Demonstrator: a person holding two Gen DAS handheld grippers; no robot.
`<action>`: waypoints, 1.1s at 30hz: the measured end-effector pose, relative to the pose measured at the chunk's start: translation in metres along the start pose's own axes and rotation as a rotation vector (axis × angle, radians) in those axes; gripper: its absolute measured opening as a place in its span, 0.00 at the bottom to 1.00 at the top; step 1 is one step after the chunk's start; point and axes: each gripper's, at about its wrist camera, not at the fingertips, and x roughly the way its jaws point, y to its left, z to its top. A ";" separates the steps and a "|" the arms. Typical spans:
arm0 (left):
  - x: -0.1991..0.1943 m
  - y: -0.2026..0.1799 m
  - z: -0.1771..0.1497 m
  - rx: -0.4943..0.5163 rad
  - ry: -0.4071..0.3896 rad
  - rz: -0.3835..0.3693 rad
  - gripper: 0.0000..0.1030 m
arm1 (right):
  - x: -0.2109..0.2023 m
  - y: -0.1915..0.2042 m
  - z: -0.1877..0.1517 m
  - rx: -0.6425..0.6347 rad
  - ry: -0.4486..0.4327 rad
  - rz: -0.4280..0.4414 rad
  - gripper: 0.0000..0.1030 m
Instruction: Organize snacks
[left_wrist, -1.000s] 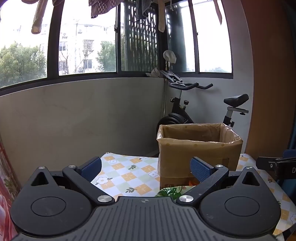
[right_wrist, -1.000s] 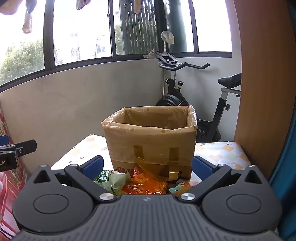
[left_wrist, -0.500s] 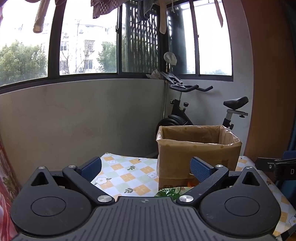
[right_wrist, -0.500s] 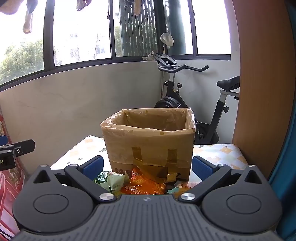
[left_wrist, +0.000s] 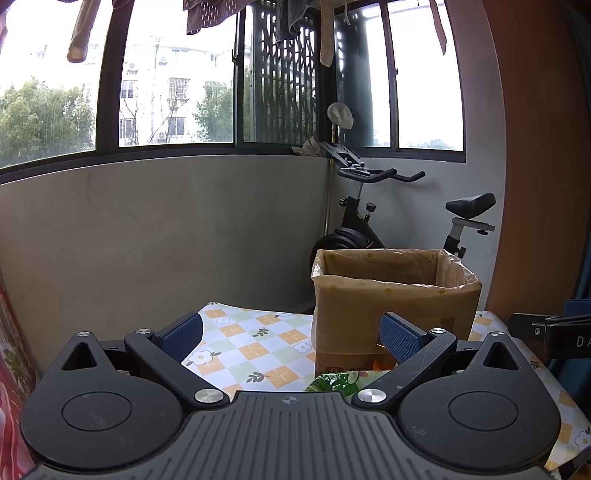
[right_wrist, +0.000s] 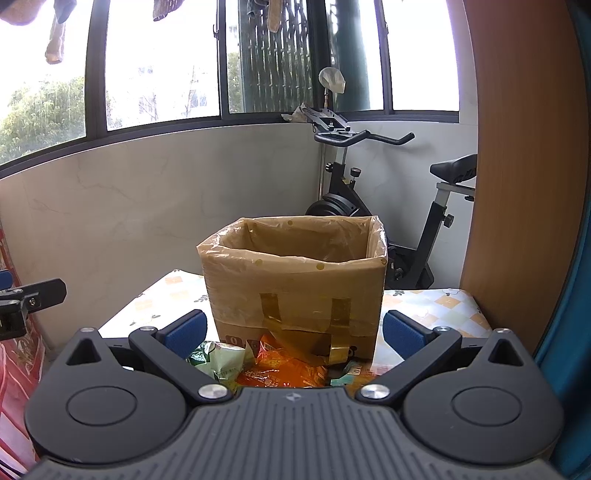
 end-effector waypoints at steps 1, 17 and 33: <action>0.000 0.000 0.000 0.000 -0.001 0.001 1.00 | 0.000 0.000 0.000 0.000 0.000 0.000 1.00; -0.001 -0.001 -0.001 -0.003 -0.004 0.001 1.00 | 0.002 0.000 -0.001 -0.002 -0.003 -0.001 1.00; -0.001 -0.002 -0.001 -0.006 -0.005 -0.002 1.00 | 0.002 0.000 -0.001 -0.003 -0.002 -0.003 1.00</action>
